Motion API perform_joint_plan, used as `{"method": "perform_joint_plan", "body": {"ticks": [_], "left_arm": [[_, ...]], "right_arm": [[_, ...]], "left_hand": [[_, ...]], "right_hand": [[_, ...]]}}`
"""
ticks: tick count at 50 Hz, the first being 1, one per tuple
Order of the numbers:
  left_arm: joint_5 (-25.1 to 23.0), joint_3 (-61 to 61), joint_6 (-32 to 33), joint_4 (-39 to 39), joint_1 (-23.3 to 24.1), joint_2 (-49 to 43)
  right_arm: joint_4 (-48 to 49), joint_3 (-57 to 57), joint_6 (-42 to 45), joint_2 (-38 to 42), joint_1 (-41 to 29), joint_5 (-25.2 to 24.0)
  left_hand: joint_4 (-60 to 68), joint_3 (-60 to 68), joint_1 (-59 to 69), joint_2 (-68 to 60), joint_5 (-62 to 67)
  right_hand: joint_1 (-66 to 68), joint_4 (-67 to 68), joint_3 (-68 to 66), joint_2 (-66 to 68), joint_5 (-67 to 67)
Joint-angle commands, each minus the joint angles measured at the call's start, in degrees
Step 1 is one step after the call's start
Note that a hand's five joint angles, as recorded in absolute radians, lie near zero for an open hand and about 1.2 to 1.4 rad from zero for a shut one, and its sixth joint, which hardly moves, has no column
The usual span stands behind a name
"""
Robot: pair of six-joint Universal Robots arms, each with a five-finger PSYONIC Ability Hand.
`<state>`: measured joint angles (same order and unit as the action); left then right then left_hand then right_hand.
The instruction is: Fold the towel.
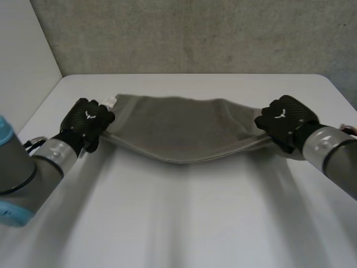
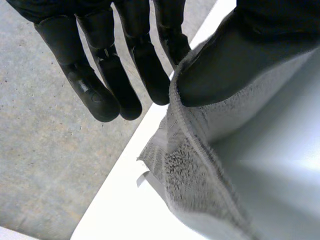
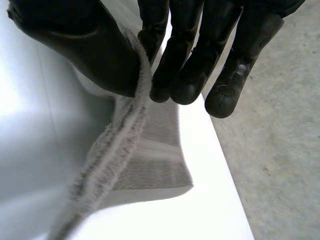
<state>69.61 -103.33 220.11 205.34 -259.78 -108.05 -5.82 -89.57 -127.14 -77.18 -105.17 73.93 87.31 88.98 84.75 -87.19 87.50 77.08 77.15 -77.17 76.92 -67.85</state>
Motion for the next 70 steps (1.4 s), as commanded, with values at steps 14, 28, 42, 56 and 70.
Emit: {"method": "perform_joint_plan", "body": {"ticks": [14, 28, 42, 56, 70], "left_arm": [[-3.5, -5.9, -3.1, -9.9, -2.4, 18.5], [-1.6, 18.5, 2.9, -9.1, 3.6, -13.6], [6.9, 46.0, 2.8, -6.3, 5.5, -35.6], [8.6, 49.8, 3.0, -0.3, 7.0, -40.3], [13.6, 44.4, 2.5, 7.3, 7.7, -34.6]], "right_arm": [[-21.2, 3.4, 7.3, -8.2, 6.9, -6.1], [-14.7, 17.7, 7.0, 17.7, 4.5, -4.0], [11.0, 29.9, 7.2, 34.3, 0.3, 4.0], [17.0, 33.1, 7.3, 39.8, -1.0, 5.5], [17.1, 31.8, 0.2, 34.8, -0.9, 6.8]], "left_hand": [[-7.3, -9.0, -4.8, 7.2, -17.5], [-7.3, -9.0, -4.8, 7.2, -17.5], [-7.3, -9.0, -4.8, 7.2, -17.5], [-7.3, -9.0, -4.8, 7.2, -17.5], [-77.1, -78.8, -74.5, 77.0, -87.3]], "right_hand": [[2.9, 2.8, -2.8, 3.1, -2.1], [2.9, 2.8, -2.8, 3.1, -2.1], [2.9, 2.8, -2.8, 3.1, -2.1], [2.9, 2.8, -2.8, 3.1, -2.1], [-67.1, -67.2, 67.2, -66.9, 67.9]]}}
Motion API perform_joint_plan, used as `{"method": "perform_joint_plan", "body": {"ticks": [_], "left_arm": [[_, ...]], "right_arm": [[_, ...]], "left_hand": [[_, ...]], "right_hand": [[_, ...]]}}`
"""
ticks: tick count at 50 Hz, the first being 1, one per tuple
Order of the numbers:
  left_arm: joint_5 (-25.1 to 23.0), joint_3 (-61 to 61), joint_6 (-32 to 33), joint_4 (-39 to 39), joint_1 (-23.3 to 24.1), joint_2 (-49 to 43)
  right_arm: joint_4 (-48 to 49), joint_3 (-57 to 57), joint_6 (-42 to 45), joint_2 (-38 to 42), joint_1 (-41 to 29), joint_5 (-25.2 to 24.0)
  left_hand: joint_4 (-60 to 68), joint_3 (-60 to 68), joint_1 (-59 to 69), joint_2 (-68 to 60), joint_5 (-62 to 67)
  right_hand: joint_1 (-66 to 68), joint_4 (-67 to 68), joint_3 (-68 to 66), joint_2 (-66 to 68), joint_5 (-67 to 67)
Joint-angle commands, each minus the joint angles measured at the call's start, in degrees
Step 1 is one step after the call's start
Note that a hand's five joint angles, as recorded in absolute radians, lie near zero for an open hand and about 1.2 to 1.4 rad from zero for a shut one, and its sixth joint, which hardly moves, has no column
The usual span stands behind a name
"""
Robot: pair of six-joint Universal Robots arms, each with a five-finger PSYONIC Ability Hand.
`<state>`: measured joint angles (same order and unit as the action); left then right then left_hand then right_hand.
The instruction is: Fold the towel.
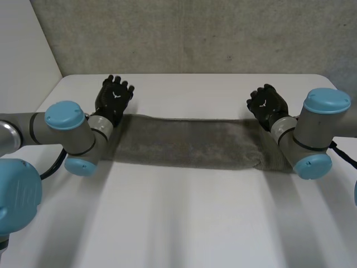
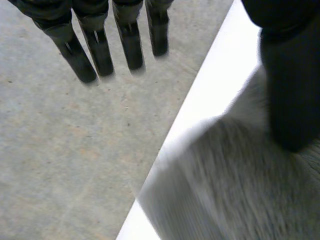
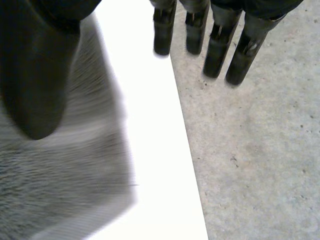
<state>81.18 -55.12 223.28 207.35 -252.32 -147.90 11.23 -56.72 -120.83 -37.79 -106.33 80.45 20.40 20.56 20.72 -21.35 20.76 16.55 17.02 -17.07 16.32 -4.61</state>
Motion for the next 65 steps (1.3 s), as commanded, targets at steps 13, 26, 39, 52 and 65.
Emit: {"method": "perform_joint_plan", "body": {"ticks": [13, 26, 39, 52, 65], "left_arm": [[2.0, -15.6, -12.1, 7.0, -1.0, 21.0], [1.3, -32.7, -11.7, 7.0, -3.0, 27.7], [1.3, -38.2, -12.1, 7.1, -4.0, 29.3], [1.3, -38.7, -12.2, 7.1, -3.4, 29.3], [1.3, -39.6, -12.3, 7.6, -3.4, 30.6]], "right_arm": [[1.3, -17.3, -23.7, -27.3, 1.0, 0.3], [-14.6, -29.2, -28.3, -33.1, 5.2, -0.6], [-14.3, -30.8, -29.5, -24.1, 12.0, -6.4], [-11.4, -27.6, -28.9, -17.5, 13.5, -6.0], [-6.5, -27.3, -28.5, -17.7, 16.7, -5.6]], "left_hand": [[-10.2, -10.3, -10.5, 11.1, -20.6], [-10.2, -10.3, -10.5, 11.1, -20.6], [-10.2, -10.3, -10.5, 11.1, -20.6], [-10.2, -10.3, -10.5, 11.1, -20.6], [-10.2, -10.3, -10.5, 11.1, -20.6]], "right_hand": [[-6.5, -7.0, 7.1, -6.3, 4.6], [3.1, 2.7, -2.6, 3.4, -5.1], [7.5, 7.0, -7.0, 7.7, -9.4], [38.1, 37.7, -37.6, 38.4, -40.1], [63.5, 63.0, -62.9, 63.7, -65.4]]}}
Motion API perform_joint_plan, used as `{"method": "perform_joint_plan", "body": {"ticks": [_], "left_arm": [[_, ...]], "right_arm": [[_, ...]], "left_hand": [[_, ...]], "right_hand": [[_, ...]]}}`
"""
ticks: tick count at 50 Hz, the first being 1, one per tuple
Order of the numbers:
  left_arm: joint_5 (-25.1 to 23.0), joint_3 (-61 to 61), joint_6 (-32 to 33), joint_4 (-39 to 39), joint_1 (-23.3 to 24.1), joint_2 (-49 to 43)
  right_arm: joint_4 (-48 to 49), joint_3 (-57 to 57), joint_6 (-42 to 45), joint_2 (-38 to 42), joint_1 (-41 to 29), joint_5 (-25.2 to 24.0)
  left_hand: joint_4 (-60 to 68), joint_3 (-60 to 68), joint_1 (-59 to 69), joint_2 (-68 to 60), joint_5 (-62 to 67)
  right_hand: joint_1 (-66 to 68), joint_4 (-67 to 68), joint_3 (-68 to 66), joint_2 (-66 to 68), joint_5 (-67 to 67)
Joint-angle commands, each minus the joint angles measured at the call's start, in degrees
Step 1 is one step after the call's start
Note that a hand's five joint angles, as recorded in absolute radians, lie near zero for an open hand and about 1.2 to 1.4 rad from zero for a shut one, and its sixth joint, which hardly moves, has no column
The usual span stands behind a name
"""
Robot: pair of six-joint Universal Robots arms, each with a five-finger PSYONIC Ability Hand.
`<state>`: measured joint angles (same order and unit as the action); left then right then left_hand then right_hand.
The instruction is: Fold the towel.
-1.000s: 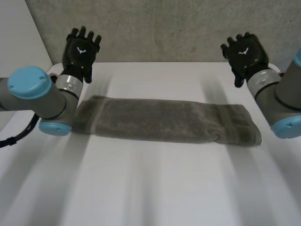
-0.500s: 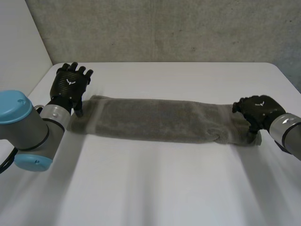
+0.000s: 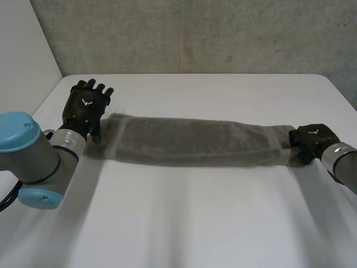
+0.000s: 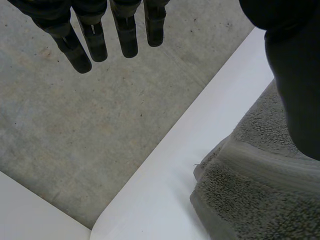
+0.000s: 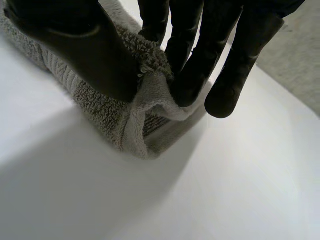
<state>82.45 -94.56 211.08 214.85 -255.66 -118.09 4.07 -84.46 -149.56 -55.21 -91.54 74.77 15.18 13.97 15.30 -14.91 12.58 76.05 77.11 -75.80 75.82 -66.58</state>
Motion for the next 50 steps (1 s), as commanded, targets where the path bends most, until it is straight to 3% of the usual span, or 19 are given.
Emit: {"method": "perform_joint_plan", "body": {"ticks": [1, 5, 12, 18, 21, 23, 26, 28, 29, 31, 34, 36, 39, 46, 48, 50], "left_arm": [[0.1, -0.4, -0.1, 0.1, 0.0, 1.0], [0.1, -1.0, -0.1, 0.1, -0.1, 2.2], [0.1, -3.5, -0.4, -0.3, -0.8, 5.7], [-0.4, -4.1, -3.0, -0.5, -1.1, 8.1], [-1.6, -3.4, -6.2, -0.6, -1.2, 9.1], [-2.1, -2.7, -9.4, -0.5, -1.2, 9.9], [-2.1, -2.5, -10.8, -0.5, -1.1, 10.2], [-1.8, -1.2, -13.1, -0.4, -0.5, 10.3], [-1.8, -1.2, -13.1, -0.4, -0.5, 10.3], [-1.3, 0.0, -15.4, -0.5, 0.2, 10.4], [-1.3, 0.5, -16.5, -0.4, 0.6, 10.4], [-1.2, 1.7, -18.2, -0.5, 1.9, 10.4], [-1.2, 2.0, -18.4, -0.4, 3.1, 10.4], [-0.9, 2.1, -18.4, -0.1, 4.6, 10.3], [-0.5, 2.1, -18.3, -0.1, 4.9, 10.1], [0.4, 2.4, -18.2, -0.1, 5.8, 9.5]], "right_arm": [[0.3, 0.6, 0.4, -0.3, 2.8, 0.1], [-1.3, 1.3, 3.4, -0.7, 5.3, 0.1], [-7.8, 9.1, 18.4, -1.1, 13.8, 1.0], [-8.7, 16.3, 19.2, -2.1, 13.3, 3.0], [-8.5, 19.3, 18.0, -3.8, 10.0, 3.1], [-7.4, 21.2, 16.1, -5.8, 2.4, 3.2], [-6.0, 21.9, 15.4, -6.1, -2.2, 3.4], [-1.7, 22.2, 15.0, -6.0, -11.2, 4.2], [-1.7, 22.2, 15.0, -6.0, -11.3, 4.2], [3.7, 21.5, 15.2, -4.7, -20.6, 5.1], [6.3, 21.4, 15.2, -2.8, -24.9, 5.7], [9.5, 21.1, 15.7, 1.6, -32.1, 5.2], [10.0, 20.9, 16.8, 6.2, -37.2, 4.4], [10.3, 20.9, 21.2, 14.1, -40.8, 4.5], [10.3, 21.0, 22.5, 15.0, -40.7, 5.1], [10.3, 20.7, 23.0, 14.6, -40.4, 5.6]], "left_hand": [[-5.0, -3.8, -5.1, 4.7, -12.4], [-5.0, -3.8, -5.1, 4.7, -12.4], [-5.1, -3.9, -5.3, 4.9, -12.5], [-5.1, -3.9, -5.3, 4.9, -12.5], [-5.1, -3.9, -5.3, 4.9, -12.5], [-5.1, -3.9, -5.3, 4.9, -12.5], [-5.2, -4.0, -5.3, 4.9, -12.6], [-5.2, -4.0, -5.3, 4.9, -12.6], [-5.2, -4.0, -5.3, 4.9, -12.6], [-5.2, -4.0, -5.3, 4.9, -12.6], [-5.1, -3.9, -5.3, 4.9, -12.5], [-5.1, -3.9, -5.3, 4.9, -12.5], [-5.2, -4.0, -5.3, 4.9, -12.6], [-5.1, -3.9, -5.3, 4.9, -12.5], [-5.1, -3.9, -5.3, 4.9, -12.5], [-5.1, -3.9, -5.3, 4.9, -12.5]], "right_hand": [[3.9, 2.9, -4.2, 4.2, -3.4], [3.9, 2.9, -4.2, 4.2, -3.4], [3.9, 2.9, -4.2, 4.2, -3.4], [3.9, 2.9, -4.2, 4.2, -3.4], [3.9, 2.9, -4.2, 4.2, -3.4], [3.9, 2.9, -4.2, 4.2, -3.4], [3.9, 2.9, -4.2, 4.2, -3.4], [3.9, 2.9, -4.2, 4.2, -3.4], [3.9, 2.9, -4.2, 4.2, -3.4], [3.9, 2.9, -4.2, 4.2, -3.4], [3.9, 2.9, -4.2, 4.2, -3.4], [3.9, 2.9, -4.2, 4.2, -3.4], [3.9, 2.9, -4.2, 4.2, -3.4], [3.9, 2.9, -4.2, 4.2, -3.4], [-2.2, -3.3, 2.0, -2.0, 2.7], [-62.1, -63.2, 61.9, -61.9, 62.7]]}}
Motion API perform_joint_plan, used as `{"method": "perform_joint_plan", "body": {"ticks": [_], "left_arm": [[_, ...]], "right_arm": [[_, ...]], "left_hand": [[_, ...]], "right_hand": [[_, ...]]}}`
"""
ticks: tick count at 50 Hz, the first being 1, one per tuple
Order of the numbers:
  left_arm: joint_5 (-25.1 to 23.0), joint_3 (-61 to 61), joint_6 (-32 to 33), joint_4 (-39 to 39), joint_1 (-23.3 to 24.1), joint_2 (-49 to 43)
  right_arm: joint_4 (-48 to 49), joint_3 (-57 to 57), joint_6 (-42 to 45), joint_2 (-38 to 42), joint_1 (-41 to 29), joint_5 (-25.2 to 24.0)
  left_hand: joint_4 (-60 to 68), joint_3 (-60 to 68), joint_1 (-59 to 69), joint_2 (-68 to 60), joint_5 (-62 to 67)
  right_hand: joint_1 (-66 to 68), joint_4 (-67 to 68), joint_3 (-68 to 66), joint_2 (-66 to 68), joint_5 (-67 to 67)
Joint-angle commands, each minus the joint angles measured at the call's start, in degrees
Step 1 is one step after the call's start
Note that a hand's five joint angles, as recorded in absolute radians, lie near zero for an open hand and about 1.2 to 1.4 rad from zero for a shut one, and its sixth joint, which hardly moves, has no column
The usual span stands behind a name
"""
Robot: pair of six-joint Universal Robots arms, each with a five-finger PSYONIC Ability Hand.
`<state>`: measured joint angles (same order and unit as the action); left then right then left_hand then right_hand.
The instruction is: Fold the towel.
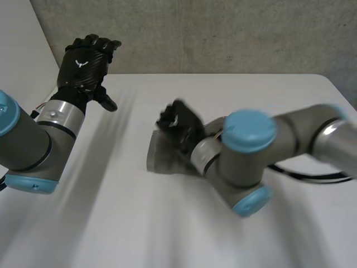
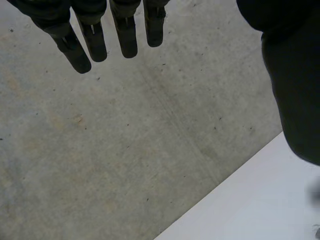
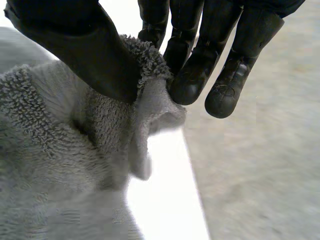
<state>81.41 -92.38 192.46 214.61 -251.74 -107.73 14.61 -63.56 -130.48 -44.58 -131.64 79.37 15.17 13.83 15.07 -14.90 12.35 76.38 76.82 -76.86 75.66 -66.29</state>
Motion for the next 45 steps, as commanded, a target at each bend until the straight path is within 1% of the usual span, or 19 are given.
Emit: {"method": "perform_joint_plan", "body": {"ticks": [1, 3, 5, 6, 8, 9, 11, 13, 14, 16, 19, 21, 24, 27, 32, 41, 43, 44, 45], "left_arm": [[1.5, 0.3, 0.5, 0.1, 1.9, -0.8], [1.8, 0.6, 0.5, 0.2, 2.3, -1.0], [2.2, 1.2, 0.5, 0.3, 3.4, -1.5], [2.2, 1.2, 0.5, 0.3, 3.4, -1.5], [2.3, 2.1, 0.3, 0.3, 4.6, -2.3], [2.3, 2.1, 0.3, 0.3, 4.6, -2.3], [2.3, 2.5, 0.3, 0.3, 5.5, -2.7], [2.3, 3.2, 0.2, 0.3, 7.2, -3.9], [2.3, 3.2, 0.2, 0.3, 7.2, -3.9], [2.4, 3.7, 0.5, 0.3, 9.2, -5.2], [2.5, 3.7, 0.6, 0.4, 10.0, -6.1], [3.4, 4.0, 0.6, 0.4, 11.5, -7.6], [4.1, 4.1, 0.6, 0.5, 12.8, -9.1], [4.2, 4.1, 0.6, 0.5, 13.3, -9.9], [4.4, 6.1, 0.7, 0.3, 14.4, -13.8], [4.8, 10.3, 1.4, 0.0, 15.3, -20.5], [6.6, 12.1, 3.8, -0.1, 15.3, -22.8], [6.6, 12.1, 3.8, -0.1, 15.3, -22.8], [8.1, 12.9, 5.3, -0.2, 15.3, -23.8]], "right_arm": [[-0.2, -0.2, 3.9, 4.0, -0.3, 1.1], [-0.3, -0.7, 3.0, 3.3, 0.0, 1.3], [-0.4, -3.4, -1.7, -1.5, 0.3, 1.0], [-0.4, -3.4, -1.7, -1.6, 0.3, 1.0], [-0.1, -7.5, -9.1, -8.4, 2.1, 0.7], [-0.1, -7.5, -9.2, -8.4, 2.1, 0.7], [-0.1, -9.7, -12.7, -11.3, 3.9, 0.8], [-0.7, -13.0, -18.8, -15.7, 8.0, 1.2], [-0.7, -13.0, -18.8, -15.7, 8.0, 1.2], [-1.4, -16.6, -23.1, -18.7, 11.2, 1.4], [-2.0, -18.8, -24.5, -19.8, 13.2, 1.4], [-2.8, -22.5, -25.5, -20.8, 17.5, 1.1], [-3.2, -25.6, -25.9, -20.7, 20.1, 1.0], [-3.2, -27.1, -25.9, -20.5, 20.9, 0.7], [-2.8, -30.9, -25.9, -19.0, 23.2, 0.1], [-2.7, -30.3, -25.8, -15.0, 23.4, -0.1], [-2.7, -30.3, -25.7, -14.9, 23.4, 0.3], [-2.7, -30.3, -25.7, -14.9, 23.4, 0.3], [-2.6, -30.3, -25.7, -14.9, 23.5, 0.4]], "left_hand": [[-5.1, -3.8, -5.0, 4.8, -12.3], [-5.1, -3.8, -5.0, 4.8, -12.3], [-5.1, -3.8, -5.0, 4.8, -12.3], [-5.1, -3.8, -5.0, 4.8, -12.3], [-5.0, -3.6, -4.9, 4.7, -12.1], [-5.0, -3.6, -4.9, 4.7, -12.1], [-5.0, -3.6, -4.9, 4.7, -12.1], [-4.8, -3.4, -4.7, 4.5, -12.0], [-4.8, -3.4, -4.7, 4.5, -12.0], [-4.6, -3.3, -4.5, 4.3, -11.8], [-4.6, -3.3, -4.5, 4.3, -11.8], [-4.6, -3.3, -4.5, 4.3, -11.8], [-4.6, -3.3, -4.5, 4.3, -11.8], [-4.6, -3.3, -4.5, 4.3, -11.8], [-4.5, -3.1, -4.4, 4.2, -11.6], [-3.9, -2.6, -3.9, 3.7, -11.1], [-3.9, -2.6, -3.9, 3.7, -11.1], [-3.9, -2.6, -3.9, 3.7, -11.1], [-3.8, -2.4, -3.7, 3.5, -11.0]], "right_hand": [[-62.8, -63.2, 63.2, -62.0, 62.7], [-66.4, -66.8, 66.9, -65.7, 66.3], [-66.4, -66.8, 66.9, -65.7, 66.3], [-66.4, -66.8, 66.9, -65.7, 66.3], [-66.4, -66.8, 66.9, -65.7, 66.3], [-66.4, -66.8, 66.9, -65.7, 66.3], [-66.4, -66.8, 66.9, -65.7, 66.3], [-66.4, -66.8, 66.9, -65.7, 66.3], [-66.4, -66.8, 66.9, -65.7, 66.3], [-66.4, -66.8, 66.9, -65.7, 66.3], [-66.4, -66.8, 66.9, -65.7, 66.3], [-66.4, -66.8, 66.9, -65.7, 66.3], [-66.4, -66.8, 66.9, -65.7, 66.3], [-66.4, -66.8, 66.9, -65.7, 66.3], [-55.6, -56.0, 56.0, -54.8, 55.5], [-39.6, -40.0, 40.0, -38.8, 39.5], [-27.2, -27.6, 27.6, -26.4, 27.1], [-27.1, -27.5, 27.6, -26.4, 27.0], [-18.9, -19.4, 19.4, -18.2, 18.9]]}}
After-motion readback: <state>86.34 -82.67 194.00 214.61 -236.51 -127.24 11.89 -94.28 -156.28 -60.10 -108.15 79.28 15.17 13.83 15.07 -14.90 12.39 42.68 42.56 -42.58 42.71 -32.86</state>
